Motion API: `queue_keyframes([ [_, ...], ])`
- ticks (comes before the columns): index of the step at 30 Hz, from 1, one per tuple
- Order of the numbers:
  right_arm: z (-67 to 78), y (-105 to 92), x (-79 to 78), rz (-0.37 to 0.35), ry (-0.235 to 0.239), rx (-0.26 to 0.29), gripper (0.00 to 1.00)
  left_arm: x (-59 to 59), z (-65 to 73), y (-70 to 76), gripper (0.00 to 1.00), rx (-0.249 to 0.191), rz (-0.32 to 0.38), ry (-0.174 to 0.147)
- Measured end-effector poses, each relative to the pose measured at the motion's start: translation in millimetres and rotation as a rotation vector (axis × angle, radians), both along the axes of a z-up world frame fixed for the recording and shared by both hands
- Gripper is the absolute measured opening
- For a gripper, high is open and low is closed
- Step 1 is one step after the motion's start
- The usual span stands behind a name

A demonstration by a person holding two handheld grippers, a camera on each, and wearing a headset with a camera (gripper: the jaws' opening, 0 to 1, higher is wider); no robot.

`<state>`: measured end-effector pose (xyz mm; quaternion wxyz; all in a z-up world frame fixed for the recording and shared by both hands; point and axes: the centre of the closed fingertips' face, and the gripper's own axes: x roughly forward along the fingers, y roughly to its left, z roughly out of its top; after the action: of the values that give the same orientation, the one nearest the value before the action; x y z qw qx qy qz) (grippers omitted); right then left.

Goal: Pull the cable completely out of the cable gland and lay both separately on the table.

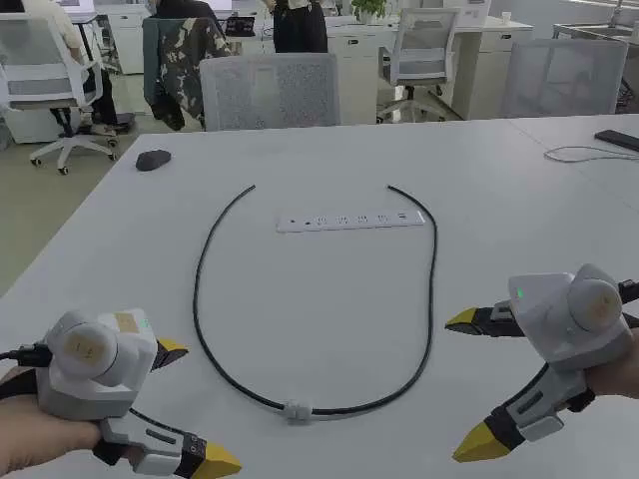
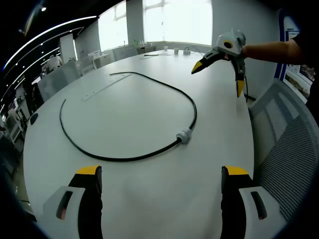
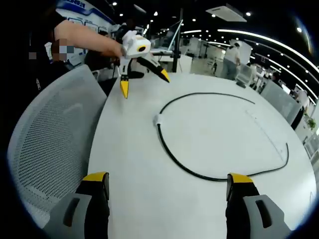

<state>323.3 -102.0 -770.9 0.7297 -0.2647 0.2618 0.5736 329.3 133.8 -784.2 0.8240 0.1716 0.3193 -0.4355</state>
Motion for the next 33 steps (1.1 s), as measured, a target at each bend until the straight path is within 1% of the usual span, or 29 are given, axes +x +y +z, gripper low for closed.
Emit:
queue_keyframes([
  [4, 0.3, -0.3, 2.4, -0.007, 0.005, 0.009, 0.99, -0.1, -2.9, 3.0, 1.00, 0.012, -0.006, 0.004],
  [6, 0.2, -1.2, 3.9, -0.013, 0.016, 0.014, 0.99, 0.6, -3.4, 4.1, 1.00, 0.005, 0.000, 0.013],
  [9, -0.1, -1.4, 4.3, -0.013, 0.016, 0.014, 0.99, 2.5, -1.7, 4.6, 1.00, -0.005, 0.006, 0.013],
  [12, -0.7, -1.3, 5.3, -0.012, 0.020, 0.012, 0.99, 5.1, -1.1, 6.4, 1.00, -0.005, 0.007, 0.006],
  [20, -3.8, -0.8, 10.5, -0.013, 0.022, 0.000, 0.99, 7.5, -3.3, 12.0, 1.00, 0.007, 0.007, 0.005],
  [22, -5.4, -0.8, 11.9, -0.022, 0.029, -0.007, 0.99, 9.2, -6.6, 17.2, 1.00, 0.038, 0.010, 0.000],
  [24, -5.4, 0.4, 10.8, -0.020, 0.033, -0.006, 0.99, 8.8, -3.8, 14.3, 1.00, 0.004, 0.015, 0.006],
  [27, -5.8, 0.9, 11.3, -0.015, 0.030, -0.009, 0.99, 10.3, -4.4, 17.3, 1.00, 0.011, 0.016, 0.000],
  [31, -6.4, 2.0, 12.5, -0.017, 0.033, -0.010, 0.99, 10.3, -5.1, 20.6, 1.00, 0.009, 0.022, 0.007],
  [33, -7.4, 2.0, 13.1, -0.017, 0.034, -0.013, 0.99, 11.7, -4.9, 23.3, 1.00, 0.021, 0.024, -0.008],
])
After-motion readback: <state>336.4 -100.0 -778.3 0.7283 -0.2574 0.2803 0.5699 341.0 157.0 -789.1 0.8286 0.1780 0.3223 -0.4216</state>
